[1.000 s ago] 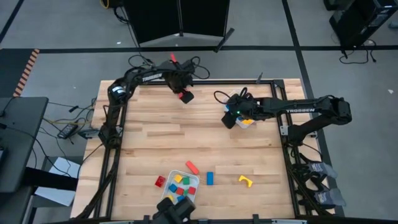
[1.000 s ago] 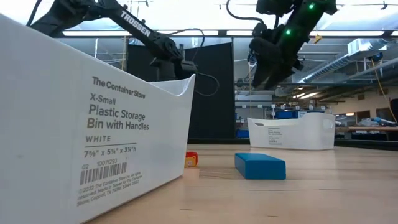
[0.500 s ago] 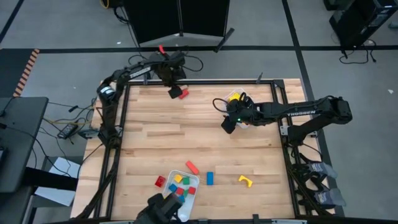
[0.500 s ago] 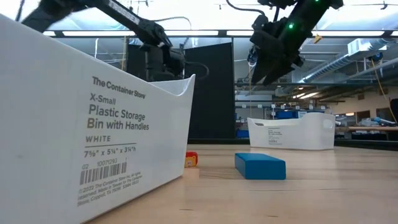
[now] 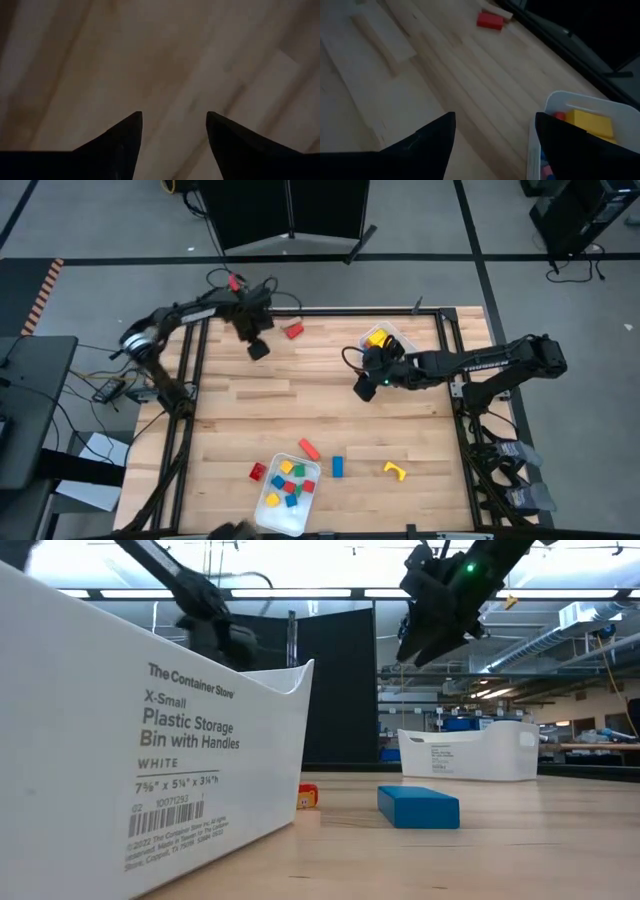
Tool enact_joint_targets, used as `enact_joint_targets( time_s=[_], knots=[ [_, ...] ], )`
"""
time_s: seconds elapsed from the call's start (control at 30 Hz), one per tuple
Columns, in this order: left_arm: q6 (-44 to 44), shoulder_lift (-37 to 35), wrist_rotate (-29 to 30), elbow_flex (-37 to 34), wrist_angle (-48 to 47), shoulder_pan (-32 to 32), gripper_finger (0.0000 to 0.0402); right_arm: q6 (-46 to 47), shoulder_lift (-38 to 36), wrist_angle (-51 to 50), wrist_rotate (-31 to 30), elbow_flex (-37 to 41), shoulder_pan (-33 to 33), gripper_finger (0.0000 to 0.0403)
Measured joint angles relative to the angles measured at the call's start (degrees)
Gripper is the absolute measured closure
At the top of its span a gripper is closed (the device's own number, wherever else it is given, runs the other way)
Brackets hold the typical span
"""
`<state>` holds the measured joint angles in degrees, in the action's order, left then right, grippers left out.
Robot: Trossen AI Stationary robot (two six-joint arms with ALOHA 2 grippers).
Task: Sort blocks by size
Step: Put the red 2 stud game piece block into the bottom white bin
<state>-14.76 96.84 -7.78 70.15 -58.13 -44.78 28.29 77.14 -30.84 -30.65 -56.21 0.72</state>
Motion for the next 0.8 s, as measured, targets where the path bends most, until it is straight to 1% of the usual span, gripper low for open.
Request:
enact_joint_targets(
  time_s=[0.1, 0.17, 0.23, 0.33, 0.4, 0.5, 0.6, 0.67, 0.8],
  knots=[
    [0.5, -8.0, -0.4, -8.7, 2.8, 3.2, 0.0175, 0.0, 0.0, 0.5, -1.0, 0.0, 0.7, 0.0119],
    [2.7, -13.1, -0.6, -13.3, 4.3, 5.8, 0.0175, 0.0, 0.0, 1.2, -1.3, 0.0, 1.0, 0.0118],
    [4.3, -17.9, -2.3, -17.1, 3.7, 9.3, 0.0175, -0.1, 0.0, 2.1, -1.3, 0.0, 1.2, 0.0117],
    [5.1, -23.5, -4.9, -21.4, 1.1, 18.2, 0.0174, -0.3, 0.0, 3.2, -1.3, 0.0, 1.6, 0.0118],
    [7.1, -26.4, -4.9, -23.6, 0.1, 25.5, 0.0170, -0.4, 0.0, 3.8, -1.3, 0.0, 1.6, 0.0121],
    [11.6, -29.0, -4.2, -25.1, 0.6, 36.8, 0.0159, -0.4, 0.0, 4.7, -1.3, 0.0, 1.6, 0.0123],
    [17.4, -29.1, -3.5, -25.0, 2.9, 48.3, 0.0142, 0.0, 0.0, 6.0, -1.3, 0.0, 1.6, 0.0123],
    [20.8, -29.0, -1.5, -24.9, 5.3, 55.4, 0.0129, 0.1, 0.0, 6.7, -1.3, 0.0, 1.6, 0.0122],
    [26.1, -27.2, 2.4, -24.8, 12.0, 66.7, 0.0097, 0.6, 0.0, 7.8, -1.3, 0.0, 1.6, 0.0125]
  ],
)
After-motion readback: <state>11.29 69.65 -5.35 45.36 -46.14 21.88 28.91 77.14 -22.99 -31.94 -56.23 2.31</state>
